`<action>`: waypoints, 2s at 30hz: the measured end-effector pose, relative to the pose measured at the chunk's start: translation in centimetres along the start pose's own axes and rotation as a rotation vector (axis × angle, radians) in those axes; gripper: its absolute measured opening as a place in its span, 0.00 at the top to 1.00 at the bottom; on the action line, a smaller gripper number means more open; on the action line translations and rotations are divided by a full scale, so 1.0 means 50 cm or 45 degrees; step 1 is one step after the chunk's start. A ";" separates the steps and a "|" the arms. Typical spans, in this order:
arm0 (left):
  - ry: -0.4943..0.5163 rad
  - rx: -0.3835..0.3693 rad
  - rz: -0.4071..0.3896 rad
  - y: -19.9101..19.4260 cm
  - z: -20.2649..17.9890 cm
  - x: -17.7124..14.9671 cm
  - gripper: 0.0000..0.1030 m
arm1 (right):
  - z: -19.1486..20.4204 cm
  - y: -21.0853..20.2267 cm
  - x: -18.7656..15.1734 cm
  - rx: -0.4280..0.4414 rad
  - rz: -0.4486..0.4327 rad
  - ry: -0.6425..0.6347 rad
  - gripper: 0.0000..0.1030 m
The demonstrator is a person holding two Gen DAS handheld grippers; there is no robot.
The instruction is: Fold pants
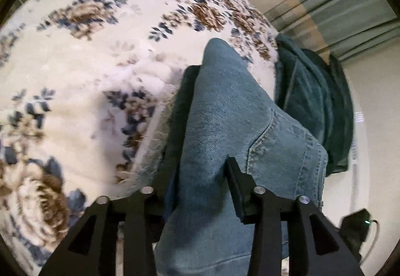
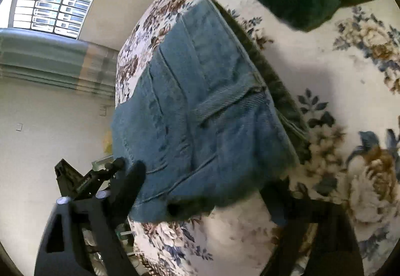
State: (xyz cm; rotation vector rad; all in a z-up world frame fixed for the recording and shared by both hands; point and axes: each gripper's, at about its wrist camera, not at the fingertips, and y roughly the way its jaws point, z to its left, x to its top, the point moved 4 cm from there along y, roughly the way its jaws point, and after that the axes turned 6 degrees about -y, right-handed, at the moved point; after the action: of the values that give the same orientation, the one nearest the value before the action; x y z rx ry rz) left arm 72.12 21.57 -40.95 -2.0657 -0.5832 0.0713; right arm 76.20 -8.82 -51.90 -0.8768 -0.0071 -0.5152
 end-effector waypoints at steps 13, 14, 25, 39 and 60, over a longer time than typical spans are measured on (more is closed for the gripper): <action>0.357 0.435 -0.244 -0.187 -0.129 -0.148 0.10 | 0.129 -0.225 -0.024 -0.830 -0.195 -0.520 0.00; 0.369 0.440 -0.252 -0.200 -0.138 -0.162 0.10 | 0.141 -0.246 -0.035 -0.854 -0.209 -0.552 0.00; 0.491 0.440 -0.448 -0.448 -0.268 -0.372 0.10 | 0.256 -0.510 -0.213 -0.791 -0.305 -0.693 0.00; 0.477 0.443 -0.694 -0.745 -0.315 -0.640 0.10 | 0.350 -0.921 -0.493 -0.663 -0.533 -0.879 0.00; 0.536 0.376 -0.782 -0.946 -0.312 -0.801 0.10 | 0.460 -1.228 -0.737 -0.560 -0.684 -0.920 0.00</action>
State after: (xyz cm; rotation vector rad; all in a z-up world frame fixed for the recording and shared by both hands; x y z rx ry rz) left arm 23.22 12.34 -0.81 -1.4832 -0.8531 -0.5858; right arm 21.84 -8.45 0.05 -1.4689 -0.8338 -0.6843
